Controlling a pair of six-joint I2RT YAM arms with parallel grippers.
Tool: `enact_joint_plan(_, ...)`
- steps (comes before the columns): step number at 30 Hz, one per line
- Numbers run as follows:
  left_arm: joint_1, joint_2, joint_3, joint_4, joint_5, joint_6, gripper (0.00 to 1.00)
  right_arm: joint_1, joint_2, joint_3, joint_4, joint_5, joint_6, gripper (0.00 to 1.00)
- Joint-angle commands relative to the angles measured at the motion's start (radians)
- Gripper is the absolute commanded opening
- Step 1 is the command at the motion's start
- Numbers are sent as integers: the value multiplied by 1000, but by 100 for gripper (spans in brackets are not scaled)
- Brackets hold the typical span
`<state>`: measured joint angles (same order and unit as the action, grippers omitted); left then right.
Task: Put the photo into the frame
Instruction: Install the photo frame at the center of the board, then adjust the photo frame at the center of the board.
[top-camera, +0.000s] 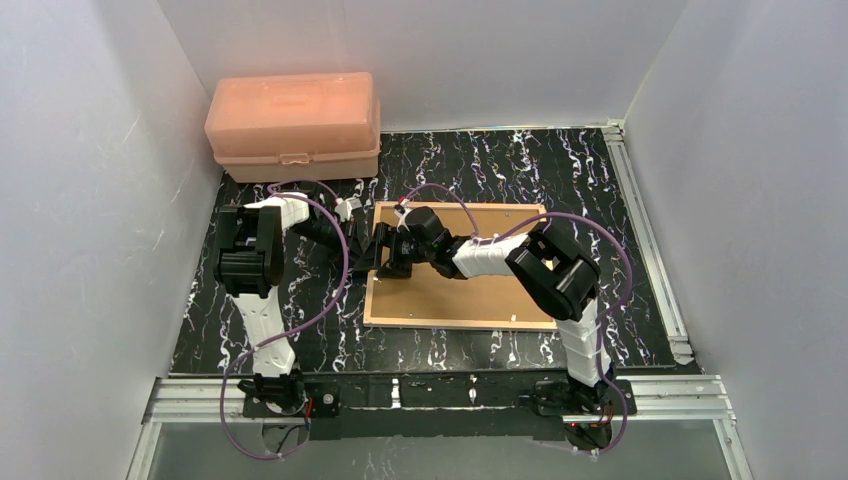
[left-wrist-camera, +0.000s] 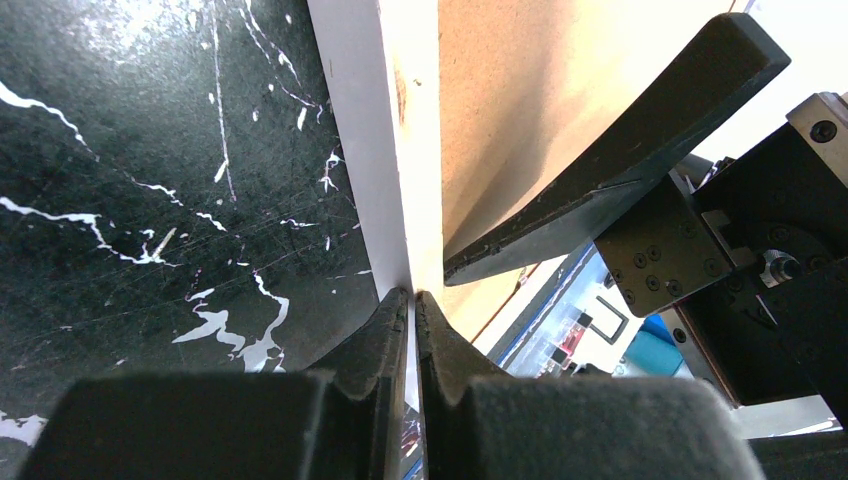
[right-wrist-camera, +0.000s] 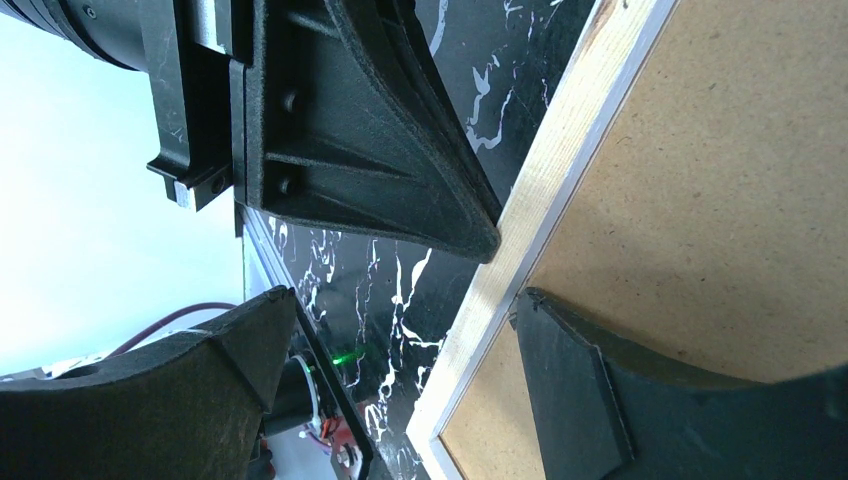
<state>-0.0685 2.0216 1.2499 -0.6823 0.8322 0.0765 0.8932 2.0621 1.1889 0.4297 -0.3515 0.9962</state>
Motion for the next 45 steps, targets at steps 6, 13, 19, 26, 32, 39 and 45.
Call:
enact_joint_plan(6, -22, -4, -34, 9, -55, 25, 3, 22, 30, 32, -4, -65, 1, 88)
enact_joint_plan(13, -22, -14, -33, 10, -59, 25, 3, 23, 22, 31, -27, -77, -14, 88)
enact_joint_plan(19, -22, -19, -39, 9, -62, 26, 3, 15, 17, 113, -97, -46, -73, 89)
enact_joint_plan(26, -21, -41, -41, -21, -40, 63, 3, -77, -99, 196, -245, 25, -204, 96)
enact_joint_plan(32, -22, -66, -64, -39, -10, 134, 3, -241, -331, 48, -472, 244, -310, 99)
enact_joint_plan(39, -31, -88, -82, -60, -50, 205, 3, -522, -583, -119, -749, 646, -330, 99)
enact_joint_plan(45, -74, -117, -110, -61, -134, 280, 3, -708, -582, -164, -782, 661, -299, 99)
